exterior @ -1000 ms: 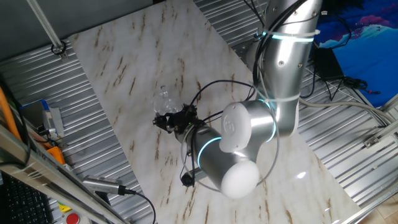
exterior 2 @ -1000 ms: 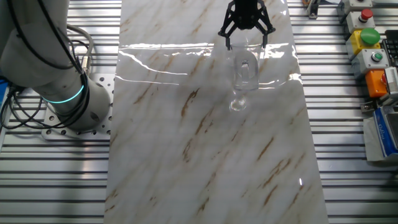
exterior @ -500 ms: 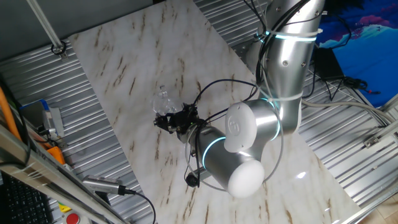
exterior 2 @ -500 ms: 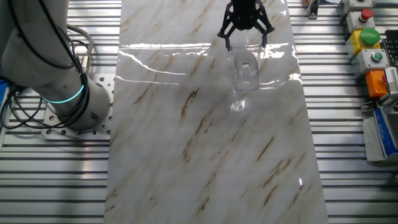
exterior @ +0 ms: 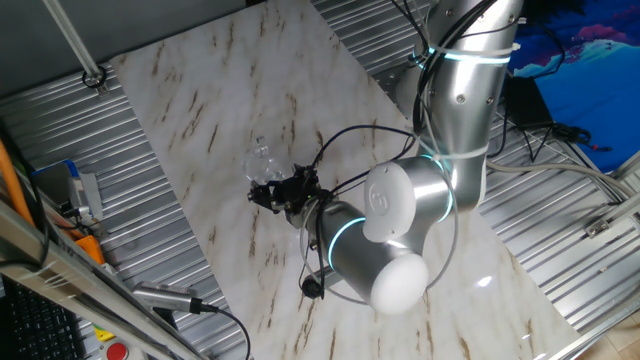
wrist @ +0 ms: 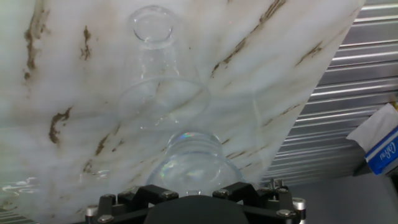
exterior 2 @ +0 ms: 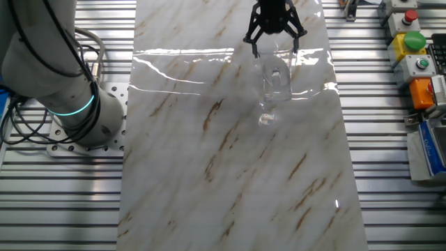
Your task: Pour the water from one cup into another empty cup
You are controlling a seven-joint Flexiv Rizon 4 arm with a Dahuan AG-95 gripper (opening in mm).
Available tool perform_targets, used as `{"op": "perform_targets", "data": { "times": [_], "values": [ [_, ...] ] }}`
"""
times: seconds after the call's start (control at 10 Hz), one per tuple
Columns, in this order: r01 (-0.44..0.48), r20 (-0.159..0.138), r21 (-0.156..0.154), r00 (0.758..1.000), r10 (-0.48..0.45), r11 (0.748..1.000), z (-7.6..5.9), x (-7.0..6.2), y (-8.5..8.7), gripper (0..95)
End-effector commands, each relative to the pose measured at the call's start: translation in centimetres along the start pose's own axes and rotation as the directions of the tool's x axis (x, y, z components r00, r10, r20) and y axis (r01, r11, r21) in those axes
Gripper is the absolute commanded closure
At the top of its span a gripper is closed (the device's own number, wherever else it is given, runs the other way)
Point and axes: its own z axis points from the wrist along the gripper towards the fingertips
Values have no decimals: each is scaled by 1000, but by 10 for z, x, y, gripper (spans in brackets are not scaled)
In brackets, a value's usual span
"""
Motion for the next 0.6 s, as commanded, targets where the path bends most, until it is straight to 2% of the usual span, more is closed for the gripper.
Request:
{"op": "perform_targets", "data": {
  "times": [0.1,0.6],
  "values": [
    [1,-8,4,1000,-1,1000,-1,-1,-1,950],
    [-6,-36,24,999,7,1000,-1,-1,-1,950]
  ]
}}
